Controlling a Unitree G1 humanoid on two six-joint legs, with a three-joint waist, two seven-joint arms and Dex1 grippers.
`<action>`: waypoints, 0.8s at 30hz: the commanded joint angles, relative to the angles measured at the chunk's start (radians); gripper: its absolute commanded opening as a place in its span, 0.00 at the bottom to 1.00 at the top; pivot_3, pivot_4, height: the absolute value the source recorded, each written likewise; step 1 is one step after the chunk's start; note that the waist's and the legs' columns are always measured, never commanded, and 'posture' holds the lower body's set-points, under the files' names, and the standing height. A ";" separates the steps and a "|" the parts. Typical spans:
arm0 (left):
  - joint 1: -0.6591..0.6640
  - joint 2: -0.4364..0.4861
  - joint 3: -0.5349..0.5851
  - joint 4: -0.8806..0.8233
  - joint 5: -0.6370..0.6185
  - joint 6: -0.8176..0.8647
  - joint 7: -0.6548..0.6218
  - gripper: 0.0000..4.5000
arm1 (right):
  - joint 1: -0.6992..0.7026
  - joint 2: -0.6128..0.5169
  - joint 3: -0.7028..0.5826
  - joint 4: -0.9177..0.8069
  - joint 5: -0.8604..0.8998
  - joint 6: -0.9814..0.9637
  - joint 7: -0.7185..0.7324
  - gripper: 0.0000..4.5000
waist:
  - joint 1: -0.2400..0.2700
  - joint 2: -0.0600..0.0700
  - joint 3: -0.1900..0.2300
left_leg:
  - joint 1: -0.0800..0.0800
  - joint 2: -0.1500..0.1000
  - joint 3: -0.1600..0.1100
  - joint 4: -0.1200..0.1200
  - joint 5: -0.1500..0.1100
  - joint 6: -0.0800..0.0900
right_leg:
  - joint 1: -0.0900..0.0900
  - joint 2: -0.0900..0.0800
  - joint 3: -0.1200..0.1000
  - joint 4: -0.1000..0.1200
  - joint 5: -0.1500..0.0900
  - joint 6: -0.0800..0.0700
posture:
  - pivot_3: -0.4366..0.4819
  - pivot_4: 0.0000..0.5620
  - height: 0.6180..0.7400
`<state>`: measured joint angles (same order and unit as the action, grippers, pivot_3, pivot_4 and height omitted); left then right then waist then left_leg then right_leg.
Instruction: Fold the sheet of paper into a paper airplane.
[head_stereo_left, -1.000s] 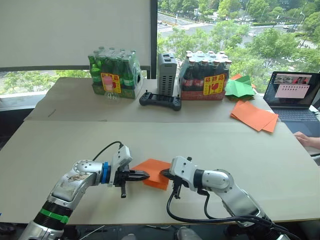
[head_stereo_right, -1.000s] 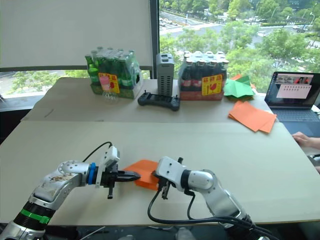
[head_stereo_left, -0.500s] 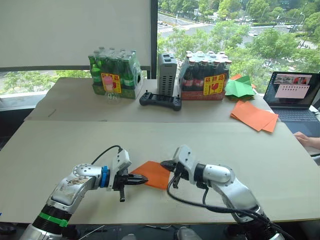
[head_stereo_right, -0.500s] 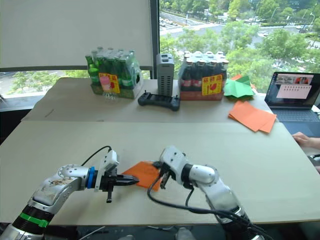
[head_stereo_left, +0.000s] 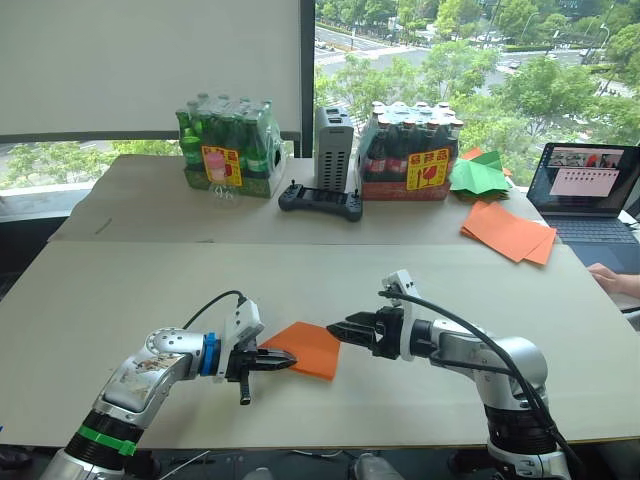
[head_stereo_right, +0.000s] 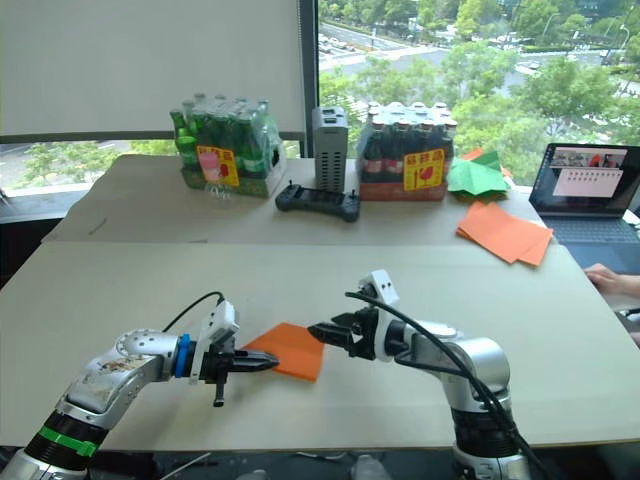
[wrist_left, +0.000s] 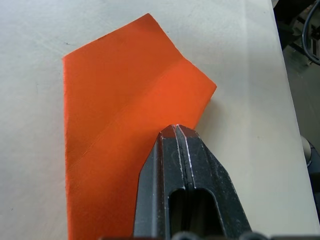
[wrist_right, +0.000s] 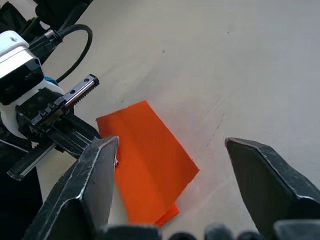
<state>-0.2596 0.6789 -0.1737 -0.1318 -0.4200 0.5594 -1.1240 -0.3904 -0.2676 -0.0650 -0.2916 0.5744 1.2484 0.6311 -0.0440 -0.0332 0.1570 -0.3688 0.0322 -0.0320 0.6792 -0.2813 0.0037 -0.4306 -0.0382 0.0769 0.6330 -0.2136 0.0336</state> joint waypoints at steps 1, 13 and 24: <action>0.005 0.000 0.003 -0.039 -0.001 -0.011 0.001 0.00 | 0.009 -0.008 -0.022 0.001 0.045 0.006 0.001 0.80 | 0.000 0.000 0.000 | 0.000 0.000 0.000 0.000 0.000 0.000 | 0.000 0.000 0.000 0.000 0.000 0.000 | 0.48 0.27 0.94; 0.007 0.003 0.005 -0.050 -0.002 -0.002 0.005 0.00 | 0.045 0.017 0.030 0.065 0.041 -0.087 -0.024 0.80 | -0.002 0.000 0.000 | 0.000 0.000 0.000 0.000 0.000 0.000 | 0.000 0.000 0.000 0.000 0.000 0.000 | 0.48 0.27 0.94; 0.015 0.010 0.003 -0.053 0.002 -0.007 0.001 0.00 | 0.061 0.055 0.044 0.063 0.067 -0.109 -0.045 0.80 | -0.001 0.000 0.000 | 0.000 0.000 0.000 0.000 0.000 0.000 | 0.000 0.000 0.000 0.000 0.000 0.000 | 0.48 0.27 0.94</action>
<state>-0.2471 0.6800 -0.1737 -0.1477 -0.4197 0.5644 -1.1181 -0.3332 -0.2163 -0.0140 -0.2097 0.6130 1.1596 0.5870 -0.0453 -0.0330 0.1570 -0.3687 0.0325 -0.0321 0.6790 -0.2813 0.0037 -0.4306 -0.0381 0.0767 0.6330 -0.2136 0.0337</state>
